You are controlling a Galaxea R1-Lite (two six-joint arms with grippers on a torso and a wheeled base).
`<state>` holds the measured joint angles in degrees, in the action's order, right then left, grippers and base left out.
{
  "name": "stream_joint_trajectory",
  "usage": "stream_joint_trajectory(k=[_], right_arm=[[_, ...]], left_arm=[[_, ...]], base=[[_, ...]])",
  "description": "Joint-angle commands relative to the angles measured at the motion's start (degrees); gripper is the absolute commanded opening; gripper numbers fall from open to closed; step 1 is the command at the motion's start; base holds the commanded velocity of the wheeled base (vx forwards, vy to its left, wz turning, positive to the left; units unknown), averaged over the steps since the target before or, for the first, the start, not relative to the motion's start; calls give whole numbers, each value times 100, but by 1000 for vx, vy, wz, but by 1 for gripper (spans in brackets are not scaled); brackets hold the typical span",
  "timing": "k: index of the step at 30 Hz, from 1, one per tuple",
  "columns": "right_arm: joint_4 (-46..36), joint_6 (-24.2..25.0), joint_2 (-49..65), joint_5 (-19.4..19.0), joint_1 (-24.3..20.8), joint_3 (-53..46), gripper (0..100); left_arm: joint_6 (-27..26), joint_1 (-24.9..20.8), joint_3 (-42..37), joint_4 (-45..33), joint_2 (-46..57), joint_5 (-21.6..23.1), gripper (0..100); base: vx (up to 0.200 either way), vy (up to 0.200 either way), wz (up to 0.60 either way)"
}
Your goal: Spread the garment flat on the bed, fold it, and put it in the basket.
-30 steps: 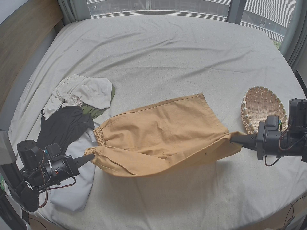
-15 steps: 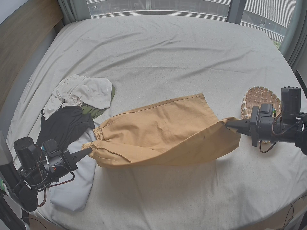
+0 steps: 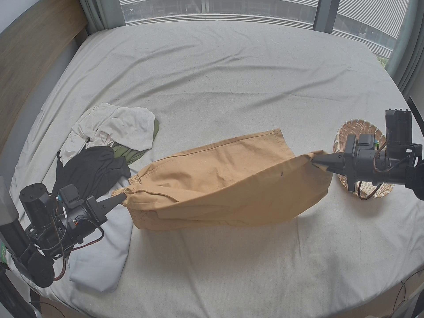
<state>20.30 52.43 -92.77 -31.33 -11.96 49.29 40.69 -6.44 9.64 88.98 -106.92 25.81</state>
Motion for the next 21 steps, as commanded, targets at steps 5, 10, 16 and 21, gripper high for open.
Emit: stream_joint_trajectory(k=[5,10,16,21], right_arm=[[36,4,-479,-5,-17,274,0],[53,-5,-681,-5,-8,521,0],[36,-5,-997,-5,1,995,0],[53,-22,-1252,-5,-8,1232,0]], left_arm=[[-9,-95,73,5,-101,-146,0],[0,-95,275,5,-206,-208,0],[97,-95,416,5,-373,-269,0],[237,-95,530,5,-452,-287,0]], base=[[0,0,0],[0,0,0],[0,0,0],[0,0,0]])
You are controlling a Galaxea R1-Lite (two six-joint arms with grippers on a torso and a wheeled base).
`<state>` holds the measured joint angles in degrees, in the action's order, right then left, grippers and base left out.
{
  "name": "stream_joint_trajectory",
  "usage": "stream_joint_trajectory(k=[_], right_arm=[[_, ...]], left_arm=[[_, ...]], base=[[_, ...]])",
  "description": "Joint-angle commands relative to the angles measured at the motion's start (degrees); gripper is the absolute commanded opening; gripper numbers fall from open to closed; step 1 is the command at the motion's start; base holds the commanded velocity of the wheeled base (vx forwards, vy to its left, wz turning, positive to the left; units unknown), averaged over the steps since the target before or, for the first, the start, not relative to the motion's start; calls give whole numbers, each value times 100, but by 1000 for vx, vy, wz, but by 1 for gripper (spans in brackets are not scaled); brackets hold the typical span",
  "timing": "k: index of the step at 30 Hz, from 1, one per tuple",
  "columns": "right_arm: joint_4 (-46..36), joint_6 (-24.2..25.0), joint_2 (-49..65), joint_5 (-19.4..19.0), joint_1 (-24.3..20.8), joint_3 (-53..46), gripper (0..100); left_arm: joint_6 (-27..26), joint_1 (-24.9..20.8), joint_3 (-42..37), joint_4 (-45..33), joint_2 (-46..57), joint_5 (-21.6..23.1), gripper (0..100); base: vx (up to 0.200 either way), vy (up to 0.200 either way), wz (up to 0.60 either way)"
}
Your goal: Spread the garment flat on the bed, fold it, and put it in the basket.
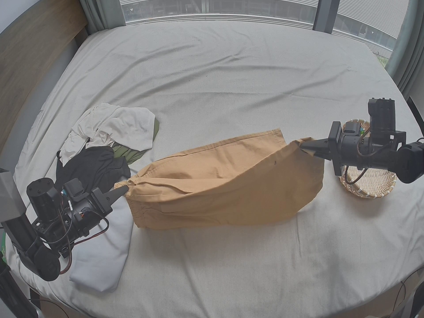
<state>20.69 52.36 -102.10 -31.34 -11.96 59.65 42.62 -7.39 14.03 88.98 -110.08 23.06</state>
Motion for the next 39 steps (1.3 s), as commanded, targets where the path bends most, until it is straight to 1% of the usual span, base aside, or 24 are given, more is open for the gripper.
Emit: stream_joint_trajectory(k=[1,7,21,22,23,29,30,32,33,36,38,39], right_arm=[[14,-33,-355,5,-8,240,0],[23,-50,-645,5,1,539,0],[313,-77,-768,14,36,636,0],[401,-270,-873,5,106,609,0],[427,-323,-900,-3,124,609,0],[506,-358,-926,-153,203,592,0],[506,-358,-926,-197,212,592,0],[533,-358,-935,-250,212,592,0],[577,-358,-944,-250,212,592,100],[920,-349,-1067,-223,203,592,100],[1341,-288,-1128,-232,185,521,100],[1341,-288,-1128,-232,185,521,100]], left_arm=[[45,9,100,5,-154,-21,0],[54,9,214,5,-365,-276,0],[80,53,390,5,-558,-285,0],[80,53,399,5,-567,-285,0],[80,53,407,5,-585,-285,0],[133,80,539,5,-629,-382,0],[133,71,557,5,-637,-417,100],[141,71,574,5,-655,-452,100],[133,80,601,5,-664,-461,100],[133,97,671,-3,-681,-487,100],[133,106,715,-3,-681,-672,100],[133,106,715,-3,-681,-672,100]], base=[[0,0,0],[0,0,0],[0,0,0],[0,0,0],[0,0,0],[0,0,0],[0,0,0],[0,0,0],[0,0,0],[0,0,0],[0,0,0],[0,0,0]])
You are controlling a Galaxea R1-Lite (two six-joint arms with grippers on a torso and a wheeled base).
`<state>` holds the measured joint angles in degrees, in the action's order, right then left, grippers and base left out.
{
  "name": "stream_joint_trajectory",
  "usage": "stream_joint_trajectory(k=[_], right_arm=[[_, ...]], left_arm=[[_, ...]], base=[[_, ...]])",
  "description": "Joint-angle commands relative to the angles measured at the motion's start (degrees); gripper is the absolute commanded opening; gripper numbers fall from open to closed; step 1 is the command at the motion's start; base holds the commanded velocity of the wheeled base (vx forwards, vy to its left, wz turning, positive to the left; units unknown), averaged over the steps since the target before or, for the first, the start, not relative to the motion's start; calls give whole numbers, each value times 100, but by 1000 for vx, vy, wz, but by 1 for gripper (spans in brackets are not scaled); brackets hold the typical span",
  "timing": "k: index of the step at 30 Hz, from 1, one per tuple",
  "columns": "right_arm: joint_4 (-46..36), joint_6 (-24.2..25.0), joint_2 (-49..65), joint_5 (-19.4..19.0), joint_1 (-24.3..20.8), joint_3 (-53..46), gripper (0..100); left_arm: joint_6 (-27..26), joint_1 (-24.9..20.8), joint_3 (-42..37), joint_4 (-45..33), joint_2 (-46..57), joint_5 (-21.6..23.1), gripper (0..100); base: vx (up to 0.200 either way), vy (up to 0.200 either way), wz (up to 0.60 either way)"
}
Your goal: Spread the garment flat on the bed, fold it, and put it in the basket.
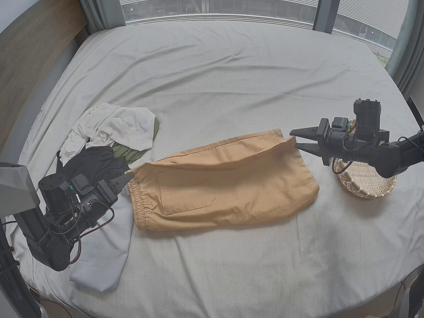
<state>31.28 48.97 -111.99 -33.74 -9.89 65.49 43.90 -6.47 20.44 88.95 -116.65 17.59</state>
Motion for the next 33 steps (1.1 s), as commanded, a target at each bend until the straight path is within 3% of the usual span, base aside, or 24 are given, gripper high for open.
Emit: stream_joint_trajectory(k=[1,13,17,21,24,29,33], right_arm=[[607,86,-112,-9,-31,-221,100],[739,174,494,8,-40,-1214,100],[748,183,1268,-9,-163,-1987,100],[695,148,1575,61,-321,-2400,100],[695,104,1584,70,-321,-2567,100],[713,-388,1250,105,-233,-2945,100],[730,-450,960,421,-242,-2945,100]], left_arm=[[5,15,83,8,2,-291,100],[-13,-56,-313,8,248,-239,100],[-66,-249,-1069,8,723,552,100],[-373,-258,-1368,8,899,1036,100],[-637,-267,-1420,8,890,1036,100],[-1076,-425,-1684,8,846,1053,100],[-1103,-530,-1693,8,837,1036,100]], base=[[0,0,0],[0,0,0],[0,0,0],[0,0,0],[0,0,0],[0,0,0],[0,0,0]])
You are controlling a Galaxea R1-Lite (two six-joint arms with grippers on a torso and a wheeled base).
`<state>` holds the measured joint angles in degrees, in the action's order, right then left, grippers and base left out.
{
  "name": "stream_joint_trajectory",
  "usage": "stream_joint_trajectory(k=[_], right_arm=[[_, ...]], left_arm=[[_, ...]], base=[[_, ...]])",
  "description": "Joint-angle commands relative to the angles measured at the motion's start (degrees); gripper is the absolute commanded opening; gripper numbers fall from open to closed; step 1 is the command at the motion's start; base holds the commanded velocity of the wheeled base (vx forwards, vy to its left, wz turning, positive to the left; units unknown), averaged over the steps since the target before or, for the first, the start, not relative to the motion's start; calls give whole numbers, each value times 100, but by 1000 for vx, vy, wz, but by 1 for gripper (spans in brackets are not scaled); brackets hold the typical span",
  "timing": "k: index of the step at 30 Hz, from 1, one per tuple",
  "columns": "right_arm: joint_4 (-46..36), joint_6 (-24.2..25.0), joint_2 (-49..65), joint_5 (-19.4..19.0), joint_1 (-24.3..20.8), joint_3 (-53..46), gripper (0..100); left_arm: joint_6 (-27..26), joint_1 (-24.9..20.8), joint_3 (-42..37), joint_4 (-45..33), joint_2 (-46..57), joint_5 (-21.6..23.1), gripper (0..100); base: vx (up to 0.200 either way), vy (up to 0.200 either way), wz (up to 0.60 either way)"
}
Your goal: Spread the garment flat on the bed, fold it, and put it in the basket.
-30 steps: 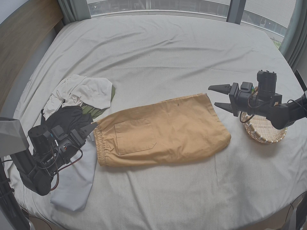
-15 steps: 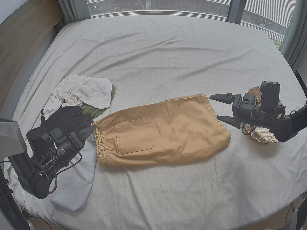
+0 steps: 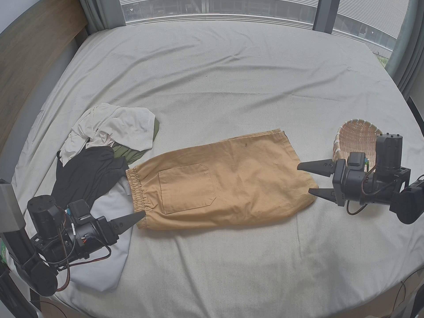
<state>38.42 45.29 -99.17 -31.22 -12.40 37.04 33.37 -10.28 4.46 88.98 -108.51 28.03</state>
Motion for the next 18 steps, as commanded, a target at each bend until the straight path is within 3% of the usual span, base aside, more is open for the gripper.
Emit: stream_joint_trajectory(k=[1,9,14,18], right_arm=[[7,-134,-410,195,-8,-100,100],[-63,-574,-779,257,9,-109,100],[-195,-996,-1131,749,88,-56,100],[-177,-1013,-1333,925,80,23,100]], left_arm=[[-49,-176,-86,5,23,-8,100],[-67,-185,-121,-3,-30,-43,100],[-225,-185,-156,-3,-74,-43,100],[-278,-168,-147,5,-162,-52,100]], base=[[0,0,0],[0,0,0],[0,0,0],[0,0,0]])
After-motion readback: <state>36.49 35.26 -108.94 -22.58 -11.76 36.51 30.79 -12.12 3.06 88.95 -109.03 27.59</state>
